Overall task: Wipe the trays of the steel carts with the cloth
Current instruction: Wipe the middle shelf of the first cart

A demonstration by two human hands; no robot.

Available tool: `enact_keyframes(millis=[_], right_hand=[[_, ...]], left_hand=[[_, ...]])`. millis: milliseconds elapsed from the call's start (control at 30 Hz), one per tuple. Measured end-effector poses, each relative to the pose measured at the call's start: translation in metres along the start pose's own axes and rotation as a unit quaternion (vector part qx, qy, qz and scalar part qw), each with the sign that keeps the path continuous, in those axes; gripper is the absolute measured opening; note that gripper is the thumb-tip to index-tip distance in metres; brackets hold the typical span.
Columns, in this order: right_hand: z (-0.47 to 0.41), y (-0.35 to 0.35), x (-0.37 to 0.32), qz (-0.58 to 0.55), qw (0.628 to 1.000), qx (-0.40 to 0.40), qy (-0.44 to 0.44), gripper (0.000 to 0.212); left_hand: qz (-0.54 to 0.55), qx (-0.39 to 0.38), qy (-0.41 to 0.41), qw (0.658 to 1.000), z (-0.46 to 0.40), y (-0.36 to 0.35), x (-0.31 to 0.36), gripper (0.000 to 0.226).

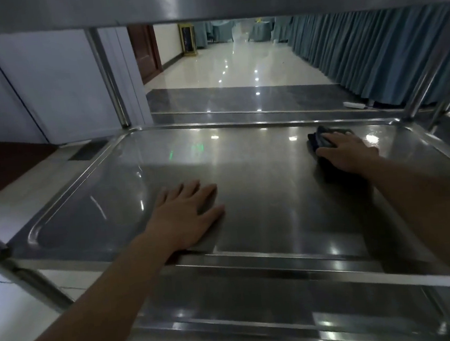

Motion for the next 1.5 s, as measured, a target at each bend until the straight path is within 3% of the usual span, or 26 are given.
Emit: enact_keyframes(millis=[233,467,600,767,900,1067,1167,1200,1267,1333,1400,1500], right_hand=[[-0.013,0.005,-0.033,-0.020,0.995,0.040,-0.088,0.073],[-0.050,-0.009,-0.104,-0.002,0.995,0.039,-0.091,0.072],[-0.033,-0.041,-0.199,0.011,0.997,0.030,0.070,0.067],[0.029,-0.071,-0.317,0.022,0.949,-0.042,0.312,0.066],[0.044,-0.075,-0.317,-0.038,0.928,-0.076,0.363,0.064],[0.041,-0.065,-0.250,-0.071,0.943,-0.046,0.323,0.064],[0.033,-0.057,-0.208,-0.035,0.975,0.026,0.217,0.065],[0.030,-0.054,-0.197,-0.023,0.983,0.035,0.181,0.068],[0.022,-0.053,-0.187,0.002,0.991,0.025,0.133,0.074],[0.020,-0.051,-0.189,0.006,0.993,0.012,0.120,0.075],[0.022,-0.050,-0.196,-0.011,0.993,0.024,0.111,0.072],[0.024,-0.049,-0.208,0.000,0.996,0.052,0.074,0.068]], left_hand=[[-0.029,0.020,-0.048,0.998,0.005,-0.008,0.002,0.090],[-0.026,0.047,-0.046,0.998,0.009,-0.015,0.004,0.090],[-0.025,0.050,-0.046,0.997,0.007,-0.016,0.005,0.090],[-0.020,0.061,-0.066,0.996,0.005,-0.018,0.002,0.084],[-0.004,0.069,-0.064,0.996,0.004,-0.019,0.002,0.076],[0.067,0.084,-0.053,0.993,0.003,-0.011,0.002,0.070],[0.228,0.162,-0.014,0.960,0.010,0.002,-0.001,0.069],[0.233,0.178,0.001,0.956,0.013,0.006,-0.005,0.067],[0.119,0.164,0.024,0.979,0.015,0.013,-0.027,0.063],[0.004,0.100,0.070,0.993,0.019,0.019,-0.067,0.059],[-0.016,0.044,0.126,0.991,0.027,0.023,-0.108,0.064],[-0.011,0.011,0.140,0.990,0.035,0.020,-0.127,0.070]])
Point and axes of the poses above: each hand's wrist, its own z-axis away from the middle knuckle, its own y-axis out of the back of the hand, x = y × z, the point moved 1 cm from there along -z, towards the middle knuckle, and after that the axes turned 7 degrees about -y, right-handed, at the moved point
